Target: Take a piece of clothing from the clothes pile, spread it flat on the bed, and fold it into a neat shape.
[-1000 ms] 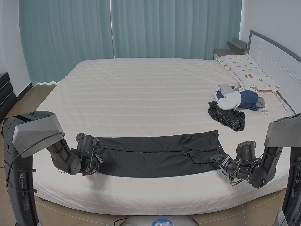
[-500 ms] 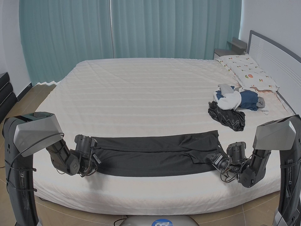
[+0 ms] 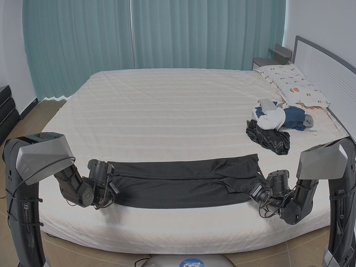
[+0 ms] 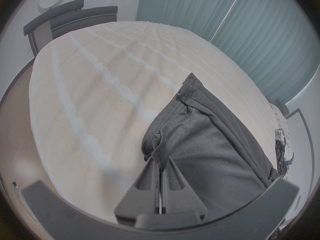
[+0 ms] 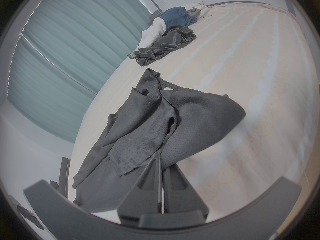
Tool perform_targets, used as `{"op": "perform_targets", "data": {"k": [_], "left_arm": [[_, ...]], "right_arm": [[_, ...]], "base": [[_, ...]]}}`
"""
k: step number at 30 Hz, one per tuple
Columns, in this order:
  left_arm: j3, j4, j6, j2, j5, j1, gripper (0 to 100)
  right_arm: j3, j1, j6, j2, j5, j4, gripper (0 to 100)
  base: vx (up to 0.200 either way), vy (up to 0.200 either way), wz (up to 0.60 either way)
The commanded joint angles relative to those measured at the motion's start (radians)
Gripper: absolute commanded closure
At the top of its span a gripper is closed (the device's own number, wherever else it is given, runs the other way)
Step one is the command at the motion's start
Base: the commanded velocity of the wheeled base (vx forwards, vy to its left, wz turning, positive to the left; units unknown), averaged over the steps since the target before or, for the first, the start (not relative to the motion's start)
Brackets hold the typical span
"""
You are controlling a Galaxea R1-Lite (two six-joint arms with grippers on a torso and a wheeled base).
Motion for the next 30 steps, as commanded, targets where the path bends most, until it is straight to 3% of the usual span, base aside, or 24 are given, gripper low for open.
{"op": "perform_targets", "data": {"k": [1, 30], "left_arm": [[0.005, 0.002, 0.01, -0.004, 0.005, 0.009, 100], [0.178, 0.011, 0.067, -0.096, -0.002, 0.018, 100]], "right_arm": [[0.026, 0.008, -0.002, -0.016, -0.008, -0.009, 100], [0.22, 0.015, -0.051, -0.101, 0.004, -0.017, 100]], "base": [[0.0, 0.0, 0.0], [0.0, 0.0, 0.0]]}}
